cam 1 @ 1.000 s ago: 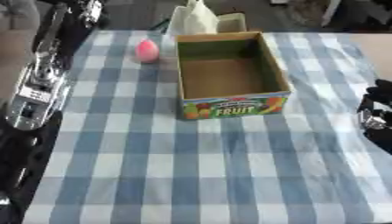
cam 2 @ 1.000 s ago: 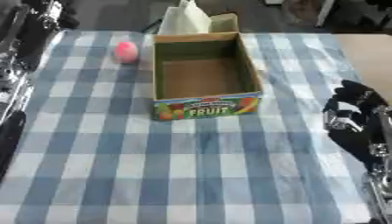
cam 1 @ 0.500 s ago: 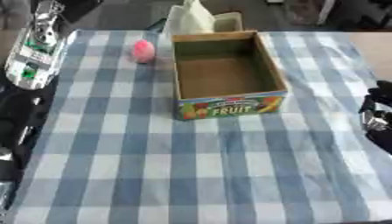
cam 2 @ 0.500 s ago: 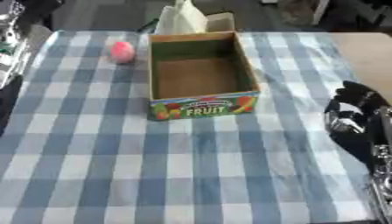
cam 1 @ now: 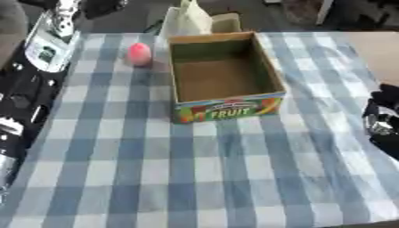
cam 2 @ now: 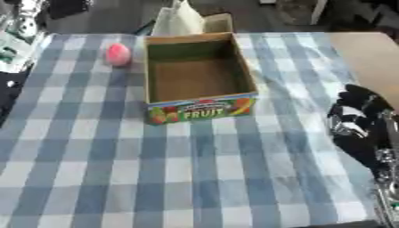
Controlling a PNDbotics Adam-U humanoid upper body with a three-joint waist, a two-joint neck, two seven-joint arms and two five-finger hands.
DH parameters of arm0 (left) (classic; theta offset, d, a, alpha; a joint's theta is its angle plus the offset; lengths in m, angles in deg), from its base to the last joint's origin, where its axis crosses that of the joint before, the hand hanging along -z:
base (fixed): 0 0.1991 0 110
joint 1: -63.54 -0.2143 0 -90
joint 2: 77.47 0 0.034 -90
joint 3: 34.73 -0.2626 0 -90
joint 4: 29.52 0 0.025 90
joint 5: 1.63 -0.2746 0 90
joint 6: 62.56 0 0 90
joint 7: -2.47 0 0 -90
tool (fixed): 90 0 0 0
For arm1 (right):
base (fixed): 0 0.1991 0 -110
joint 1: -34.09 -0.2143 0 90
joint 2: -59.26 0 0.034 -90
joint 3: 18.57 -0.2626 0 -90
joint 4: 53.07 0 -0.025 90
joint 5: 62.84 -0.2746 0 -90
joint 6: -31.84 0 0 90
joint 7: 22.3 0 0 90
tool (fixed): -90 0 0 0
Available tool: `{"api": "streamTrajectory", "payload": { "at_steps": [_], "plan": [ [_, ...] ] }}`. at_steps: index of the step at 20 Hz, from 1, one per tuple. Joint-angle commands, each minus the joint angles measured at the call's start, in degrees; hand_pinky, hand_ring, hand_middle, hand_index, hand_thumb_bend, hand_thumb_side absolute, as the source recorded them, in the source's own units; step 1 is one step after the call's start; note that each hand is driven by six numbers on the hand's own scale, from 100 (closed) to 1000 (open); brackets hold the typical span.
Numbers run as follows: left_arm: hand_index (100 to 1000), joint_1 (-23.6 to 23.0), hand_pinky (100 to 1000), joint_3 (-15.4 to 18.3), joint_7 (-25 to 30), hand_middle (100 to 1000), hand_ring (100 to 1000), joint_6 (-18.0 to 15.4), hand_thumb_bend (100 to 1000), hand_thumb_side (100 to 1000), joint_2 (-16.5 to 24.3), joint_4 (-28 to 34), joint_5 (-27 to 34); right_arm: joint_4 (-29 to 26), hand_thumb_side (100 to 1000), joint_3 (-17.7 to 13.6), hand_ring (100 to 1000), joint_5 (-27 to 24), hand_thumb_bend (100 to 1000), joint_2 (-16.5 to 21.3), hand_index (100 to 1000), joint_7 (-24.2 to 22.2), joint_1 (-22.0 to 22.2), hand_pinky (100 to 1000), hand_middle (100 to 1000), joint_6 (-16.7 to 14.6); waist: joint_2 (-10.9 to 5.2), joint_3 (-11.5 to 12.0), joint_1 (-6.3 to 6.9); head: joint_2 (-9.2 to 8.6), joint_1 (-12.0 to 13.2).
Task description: Pick up objects on the table and place them in the box.
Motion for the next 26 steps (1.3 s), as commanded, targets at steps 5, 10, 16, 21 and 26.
{"api": "streamTrajectory", "payload": {
  "at_steps": [5, 10, 16, 21, 26],
  "plan": [
    [754, 3.74, 688, -1.01, -3.36, 622, 628, 2.54, 414, 370, -0.90, -10.80, -7.26, -0.79, 100, 0.36, 766, -0.55, 100, 1.18, 820, -0.81, -0.97, 571, 706, -0.17, -0.78, -1.75, 0.27, -0.91, 0.69],
    [753, 4.61, 674, -1.51, -6.34, 629, 621, 1.83, 501, 328, -1.00, -19.28, -12.48, -0.75, 100, 0.39, 765, -0.63, 100, 1.16, 820, -0.92, -1.03, 571, 705, -0.22, -0.55, -3.00, 0.20, -1.14, 0.65],
    [753, 5.02, 653, -1.61, -9.77, 624, 609, 1.49, 559, 294, -1.47, -26.16, -18.68, -0.77, 100, 0.41, 765, -0.67, 100, 1.06, 820, -0.94, -1.00, 570, 705, -0.20, -0.54, -3.06, 0.46, -1.12, 0.50],
    [756, 4.65, 652, 0.26, -8.92, 622, 605, 1.73, 604, 345, -2.35, -26.19, -24.08, -0.78, 100, 0.30, 765, -0.66, 100, 1.08, 820, -0.86, -0.92, 570, 706, -0.17, -0.53, -2.93, 0.45, -1.09, 0.40],
    [702, 4.38, 628, 2.35, -5.00, 557, 530, 0.98, 556, 142, -3.17, -24.44, -30.04, -0.78, 100, 0.28, 765, -0.69, 100, 0.98, 820, -0.89, -0.91, 570, 706, -0.15, -0.49, -2.78, 0.41, -1.06, 0.35]
  ]
}}
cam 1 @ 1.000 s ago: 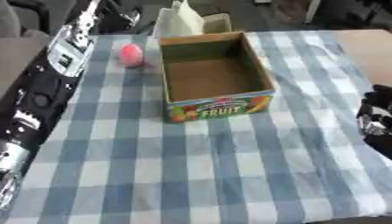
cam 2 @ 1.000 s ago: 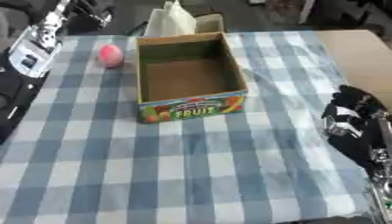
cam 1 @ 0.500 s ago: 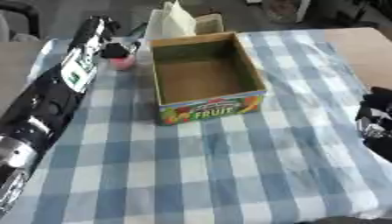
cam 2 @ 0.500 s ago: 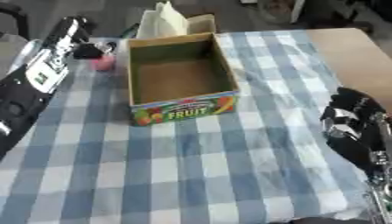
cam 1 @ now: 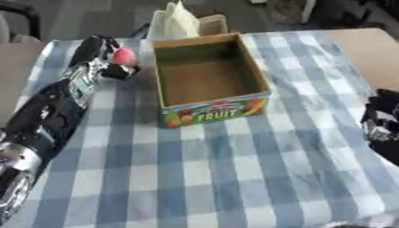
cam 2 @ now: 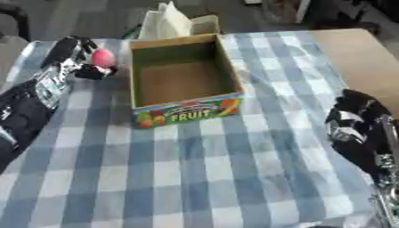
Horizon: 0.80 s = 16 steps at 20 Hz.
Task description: Pick up objects on the table and place them in the box.
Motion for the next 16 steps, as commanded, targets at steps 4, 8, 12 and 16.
{"api": "streamTrajectory", "payload": {
  "at_steps": [4, 8, 12, 16],
  "plan": [
    [584, 0.66, 574, 8.33, 4.61, 450, 429, -1.33, 460, 109, -1.29, 4.65, -19.69, -0.78, 100, -0.54, 766, -0.41, 100, 0.87, 820, 0.05, -0.53, 571, 706, -0.02, -0.77, 0.24, -0.19, -0.44, -0.23],
    [441, 0.18, 520, 10.93, 2.46, 328, 316, -1.64, 326, 100, -1.77, 6.69, -23.81, -0.78, 100, -0.61, 766, -0.41, 100, 0.83, 820, 0.12, -0.51, 571, 706, -0.02, -0.74, 0.34, -0.28, -0.45, -0.35],
    [381, 0.01, 493, 11.59, -1.56, 271, 261, -1.74, 228, 100, -1.60, 8.32, -22.00, -0.78, 100, -0.67, 765, -0.41, 100, 0.82, 819, 0.17, -0.47, 570, 706, -0.02, -0.78, 0.56, -0.36, -0.53, -0.42],
    [367, 0.03, 490, 11.19, -3.81, 257, 248, -2.76, 159, 100, -1.13, 10.20, -17.67, -0.78, 100, -0.70, 765, -0.40, 100, 0.82, 819, 0.19, -0.46, 570, 706, -0.03, -0.87, 0.85, -0.41, -0.56, -0.51]
  ]
}}
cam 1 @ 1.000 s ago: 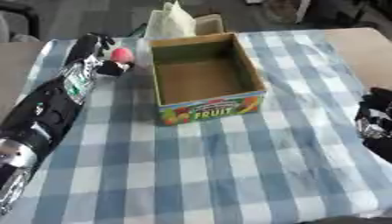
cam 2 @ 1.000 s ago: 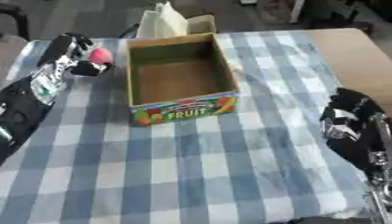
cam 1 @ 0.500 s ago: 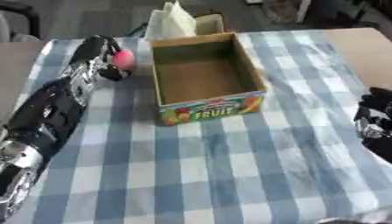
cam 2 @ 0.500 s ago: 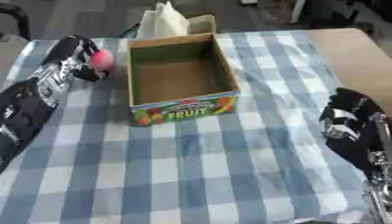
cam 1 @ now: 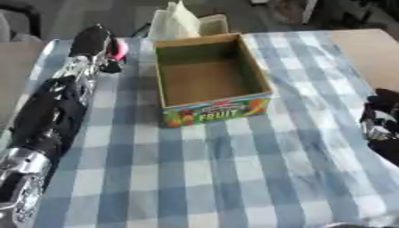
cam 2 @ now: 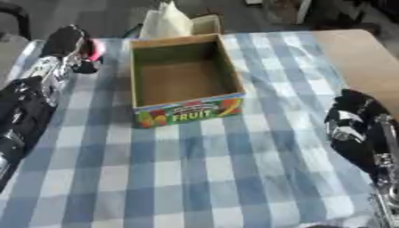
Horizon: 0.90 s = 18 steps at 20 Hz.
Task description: Pick up objects on the table and place them in the box.
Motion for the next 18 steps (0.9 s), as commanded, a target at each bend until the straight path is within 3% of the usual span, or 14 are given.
{"api": "streamTrajectory", "payload": {
  "at_steps": [1, 9, 18],
  "plan": [
    [365, 1.18, 490, -0.08, -1.20, 256, 247, -1.07, 152, 100, 1.45, 3.01, 3.49, -0.78, 100, -0.53, 765, -0.31, 100, 0.84, 819, 0.14, -0.48, 570, 706, -0.04, -0.97, 0.14, -0.17, -0.55, -0.24],
    [369, 1.53, 499, -5.30, 5.36, 259, 251, -8.80, 123, 100, 1.03, 12.33, 12.81, -0.73, 100, -0.54, 766, -0.29, 100, 0.84, 819, 0.13, -0.41, 571, 707, -0.08, -1.22, 0.80, -0.51, -0.57, -0.45],
    [388, 1.52, 513, -14.84, 15.54, 277, 275, -19.08, 227, 100, -0.26, 21.88, 18.25, -0.68, 100, -0.42, 766, -0.29, 100, 0.78, 820, -0.03, -0.39, 571, 707, -0.09, -1.38, 0.63, -0.48, -0.54, -0.72]
  ]
}}
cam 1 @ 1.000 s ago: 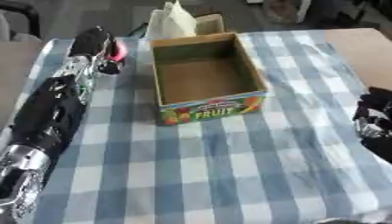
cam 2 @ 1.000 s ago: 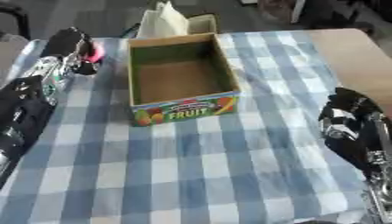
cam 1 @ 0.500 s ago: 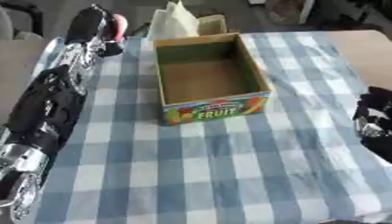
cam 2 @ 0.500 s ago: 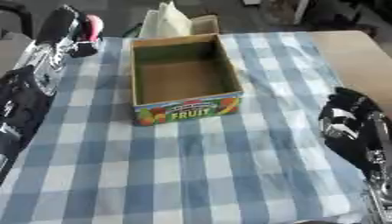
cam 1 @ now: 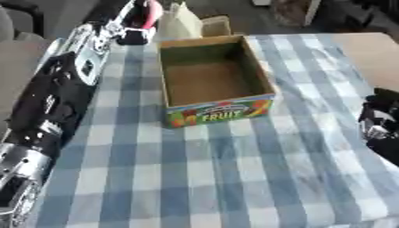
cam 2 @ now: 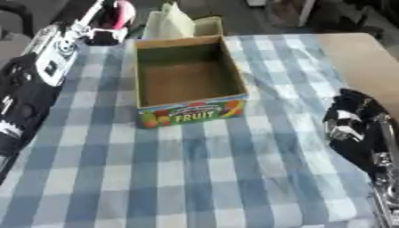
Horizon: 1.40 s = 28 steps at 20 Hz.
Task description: Pick up objects on the table and place them in the box.
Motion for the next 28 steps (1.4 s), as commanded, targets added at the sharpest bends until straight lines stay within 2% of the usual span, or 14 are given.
{"api": "streamTrajectory", "payload": {
  "at_steps": [1, 6, 9, 12, 16, 17, 18, 19, 20, 22, 24, 26, 27, 28],
  "plan": [
    [392, 1.35, 515, -2.77, 3.00, 281, 279, -3.02, 240, 100, 0.18, 3.20, 0.74, -0.68, 100, -0.29, 766, -0.28, 100, 0.79, 820, -0.05, -0.47, 571, 707, -0.05, -1.18, -0.12, 0.02, -0.53, -0.31],
    [438, 0.46, 535, -4.71, 6.48, 328, 323, -5.91, 314, 126, -1.15, 2.32, -3.98, -0.70, 100, -0.23, 765, -0.29, 100, 0.74, 819, -0.14, -0.44, 571, 707, -0.02, -1.26, -0.32, 0.17, -0.61, -0.44],
    [496, -0.18, 557, -5.08, 8.93, 383, 374, -7.77, 404, 140, -2.25, 0.70, -5.68, -0.71, 100, -0.24, 765, -0.29, 100, 0.69, 819, -0.14, -0.48, 571, 708, 0.02, -1.24, -0.38, 0.24, -0.66, -0.67],
    [514, -0.68, 563, -5.16, 11.61, 403, 390, -9.52, 422, 146, -3.12, -0.59, -6.74, -0.74, 100, -0.22, 765, -0.30, 100, 0.59, 820, -0.20, -0.52, 571, 708, 0.03, -1.18, -0.43, 0.30, -0.69, -0.87],
    [569, -1.02, 574, -5.03, 12.65, 459, 442, -10.13, 574, 135, -3.55, -0.91, -6.64, -0.74, 100, -0.27, 765, -0.29, 100, 0.58, 820, -0.18, -0.49, 571, 708, 0.05, -1.16, -0.43, 0.39, -0.74, -0.97],
    [652, -1.06, 600, -4.94, 12.28, 521, 499, -10.01, 718, 336, -3.60, -0.74, -6.27, -0.74, 100, -0.26, 765, -0.30, 100, 0.57, 820, -0.19, -0.50, 571, 708, 0.06, -1.16, -0.40, 0.40, -0.75, -1.01],
    [664, -1.12, 605, -4.89, 11.58, 532, 508, -9.81, 747, 377, -3.61, -0.50, -5.72, -0.74, 100, -0.25, 765, -0.30, 100, 0.56, 820, -0.21, -0.50, 571, 708, 0.06, -1.17, -0.37, 0.41, -0.76, -1.03],
    [719, -1.16, 635, -4.84, 10.69, 591, 563, -9.60, 866, 533, -3.62, -0.22, -5.02, -0.74, 100, -0.26, 765, -0.30, 100, 0.56, 820, -0.22, -0.51, 571, 708, 0.07, -1.17, -0.34, 0.42, -0.80, -1.05],
    [730, -1.21, 647, -4.80, 9.61, 607, 577, -9.36, 898, 582, -3.63, 0.13, -4.13, -0.74, 100, -0.27, 765, -0.30, 100, 0.55, 820, -0.20, -0.50, 571, 708, 0.07, -1.18, -0.30, 0.41, -0.82, -1.08],
    [747, -1.33, 669, -4.87, 7.76, 640, 609, -9.01, 905, 633, -3.67, 0.85, -1.99, -0.73, 100, -0.27, 765, -0.30, 100, 0.55, 820, -0.20, -0.51, 571, 708, 0.07, -1.19, -0.23, 0.39, -0.82, -1.12],
    [747, -1.58, 681, -4.64, 6.52, 649, 615, -8.62, 857, 661, -3.76, 1.99, 1.10, -0.74, 100, -0.29, 765, -0.32, 100, 0.50, 820, -0.20, -0.53, 571, 708, 0.06, -1.16, -0.12, 0.31, -0.89, -1.12],
    [740, -1.93, 682, -4.44, 5.92, 637, 606, -7.89, 780, 646, -3.55, 3.64, 5.52, -0.73, 100, -0.34, 765, -0.32, 100, 0.50, 820, -0.17, -0.52, 571, 708, 0.05, -1.11, 0.06, 0.23, -0.95, -1.10],
    [735, -2.19, 682, -4.38, 5.91, 622, 595, -7.33, 649, 601, -3.22, 4.85, 8.12, -0.73, 100, -0.38, 765, -0.31, 100, 0.52, 820, -0.13, -0.51, 571, 708, 0.05, -1.08, 0.19, 0.22, -0.96, -1.09],
    [735, -2.61, 682, -4.28, 6.03, 621, 594, -6.63, 625, 596, -2.76, 6.44, 10.75, -0.73, 100, -0.44, 765, -0.30, 100, 0.53, 820, -0.08, -0.50, 571, 708, 0.06, -1.06, 0.31, 0.22, -0.95, -1.10]
  ]
}}
